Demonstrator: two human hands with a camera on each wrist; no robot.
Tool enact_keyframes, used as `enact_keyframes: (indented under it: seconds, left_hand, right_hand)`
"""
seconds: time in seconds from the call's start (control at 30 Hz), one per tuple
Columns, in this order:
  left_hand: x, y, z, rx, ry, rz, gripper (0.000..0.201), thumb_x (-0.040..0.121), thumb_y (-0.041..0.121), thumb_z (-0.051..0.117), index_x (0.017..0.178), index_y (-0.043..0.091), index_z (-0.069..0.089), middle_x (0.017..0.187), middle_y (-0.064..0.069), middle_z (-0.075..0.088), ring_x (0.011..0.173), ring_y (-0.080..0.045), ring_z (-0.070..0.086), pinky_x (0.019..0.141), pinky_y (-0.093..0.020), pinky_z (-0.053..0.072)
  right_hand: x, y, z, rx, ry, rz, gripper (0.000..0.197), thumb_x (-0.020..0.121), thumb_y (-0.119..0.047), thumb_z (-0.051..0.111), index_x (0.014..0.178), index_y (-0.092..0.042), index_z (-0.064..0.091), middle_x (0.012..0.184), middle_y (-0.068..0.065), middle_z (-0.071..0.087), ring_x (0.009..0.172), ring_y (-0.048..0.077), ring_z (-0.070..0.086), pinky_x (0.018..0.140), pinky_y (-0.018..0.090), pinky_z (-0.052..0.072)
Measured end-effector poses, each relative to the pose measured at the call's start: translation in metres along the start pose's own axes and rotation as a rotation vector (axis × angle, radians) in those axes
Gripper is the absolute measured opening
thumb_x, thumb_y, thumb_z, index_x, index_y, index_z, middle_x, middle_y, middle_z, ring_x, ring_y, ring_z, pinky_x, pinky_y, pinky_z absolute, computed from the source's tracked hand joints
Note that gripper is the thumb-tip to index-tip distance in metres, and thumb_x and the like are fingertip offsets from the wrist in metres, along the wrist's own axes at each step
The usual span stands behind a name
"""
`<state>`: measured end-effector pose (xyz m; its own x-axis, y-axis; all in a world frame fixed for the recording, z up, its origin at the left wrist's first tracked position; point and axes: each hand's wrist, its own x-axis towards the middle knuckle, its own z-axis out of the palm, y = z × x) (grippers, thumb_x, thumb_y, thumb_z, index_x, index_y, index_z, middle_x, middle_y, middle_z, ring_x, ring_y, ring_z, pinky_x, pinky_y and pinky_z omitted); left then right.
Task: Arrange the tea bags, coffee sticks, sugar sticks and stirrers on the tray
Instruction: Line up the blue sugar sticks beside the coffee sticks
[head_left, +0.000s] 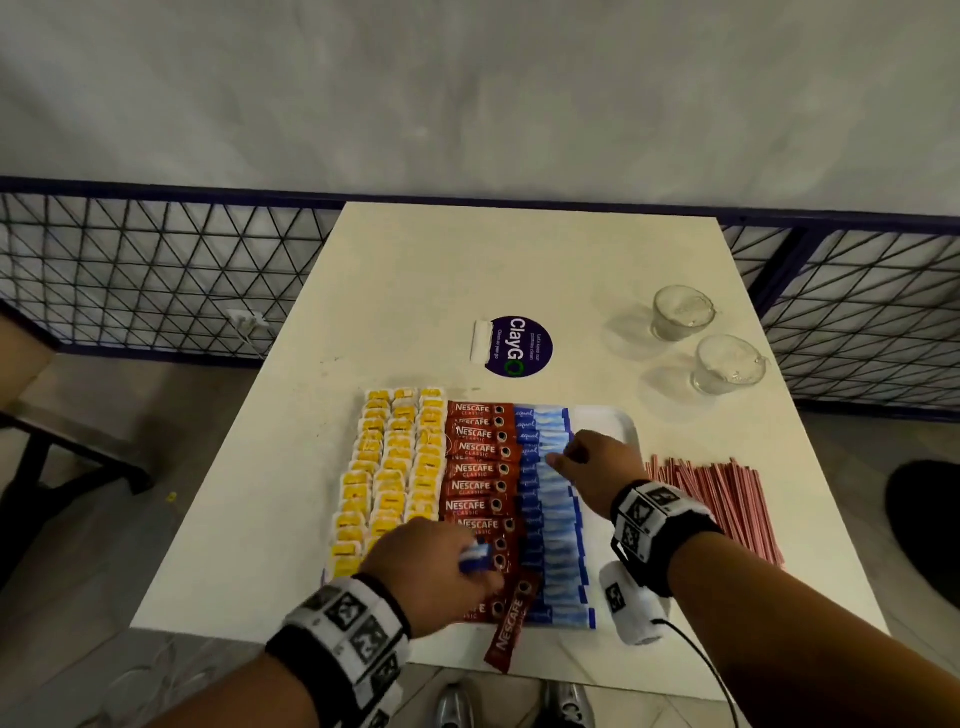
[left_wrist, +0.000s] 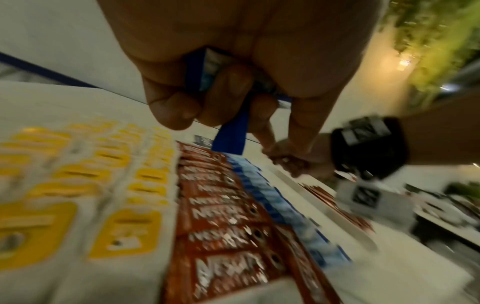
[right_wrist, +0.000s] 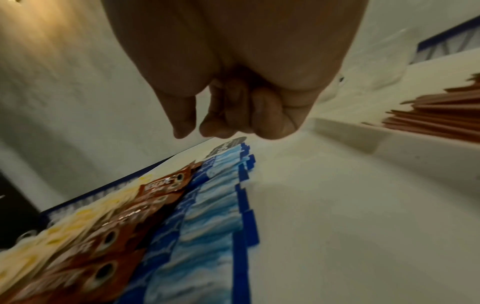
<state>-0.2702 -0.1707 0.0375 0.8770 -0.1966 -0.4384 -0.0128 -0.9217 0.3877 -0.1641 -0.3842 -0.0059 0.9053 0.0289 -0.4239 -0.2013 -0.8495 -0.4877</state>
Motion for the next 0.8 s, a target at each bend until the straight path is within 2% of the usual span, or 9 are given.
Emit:
enact_keyframes:
  seconds: [0.1, 0.2, 0.4, 0.53, 0.7, 0.8]
  left_hand:
    - [-0.006, 0.025, 0.021, 0.233, -0.082, 0.079, 0.045, 0.080, 0.066, 0.053, 0.086, 0.022, 0.059, 0.092, 0.002, 0.065, 0.088, -0.021, 0.062, 0.070, -0.028, 0.044]
    - [-0.010, 0.035, 0.041, 0.359, -0.122, 0.097, 0.054, 0.082, 0.067, 0.051, 0.105, 0.020, 0.061, 0.107, -0.003, 0.064, 0.101, -0.027, 0.061, 0.081, -0.033, 0.047]
    - [-0.013, 0.038, 0.053, 0.448, -0.151, 0.046, 0.044, 0.088, 0.055, 0.050, 0.106, 0.017, 0.061, 0.108, -0.004, 0.065, 0.100, -0.028, 0.062, 0.081, -0.035, 0.047]
    - [-0.013, 0.038, 0.057, 0.440, -0.145, 0.006, 0.037, 0.088, 0.049, 0.050, 0.105, 0.018, 0.062, 0.108, -0.003, 0.065, 0.099, -0.027, 0.062, 0.081, -0.034, 0.048]
    - [-0.013, 0.040, 0.060, 0.422, -0.135, -0.017, 0.038, 0.086, 0.051, 0.050, 0.103, 0.019, 0.062, 0.104, -0.002, 0.065, 0.096, -0.025, 0.063, 0.080, -0.034, 0.048]
    - [-0.013, 0.042, 0.061, 0.414, -0.130, -0.022, 0.037, 0.086, 0.050, 0.051, 0.103, 0.019, 0.062, 0.104, -0.002, 0.065, 0.095, -0.025, 0.063, 0.079, -0.033, 0.049]
  right_hand:
    - [-0.014, -0.006, 0.004, -0.029, -0.047, -0.086, 0.028, 0.092, -0.043, 0.054, 0.084, -0.016, 0.056, 0.081, 0.004, 0.062, 0.071, 0.019, 0.056, 0.060, 0.027, 0.042]
    - [-0.026, -0.003, 0.009, -0.057, -0.079, -0.145, 0.029, 0.092, -0.042, 0.054, 0.086, -0.014, 0.057, 0.082, 0.003, 0.061, 0.077, 0.021, 0.057, 0.067, 0.029, 0.045]
    - [-0.040, 0.008, 0.014, -0.106, -0.119, -0.203, 0.024, 0.092, -0.041, 0.054, 0.080, -0.021, 0.053, 0.077, -0.005, 0.055, 0.074, 0.016, 0.053, 0.066, 0.025, 0.039]
    - [-0.044, 0.012, 0.014, -0.103, -0.122, -0.198, 0.026, 0.092, -0.042, 0.053, 0.073, -0.027, 0.048, 0.074, -0.008, 0.054, 0.070, 0.012, 0.051, 0.059, 0.022, 0.036]
    - [-0.046, 0.013, 0.011, -0.095, -0.130, -0.188, 0.028, 0.092, -0.043, 0.054, 0.069, -0.031, 0.044, 0.076, -0.007, 0.055, 0.067, 0.009, 0.050, 0.054, 0.019, 0.035]
    - [-0.048, 0.012, 0.010, -0.099, -0.133, -0.190, 0.028, 0.093, -0.044, 0.053, 0.069, -0.031, 0.044, 0.077, -0.006, 0.056, 0.069, 0.011, 0.052, 0.057, 0.021, 0.037]
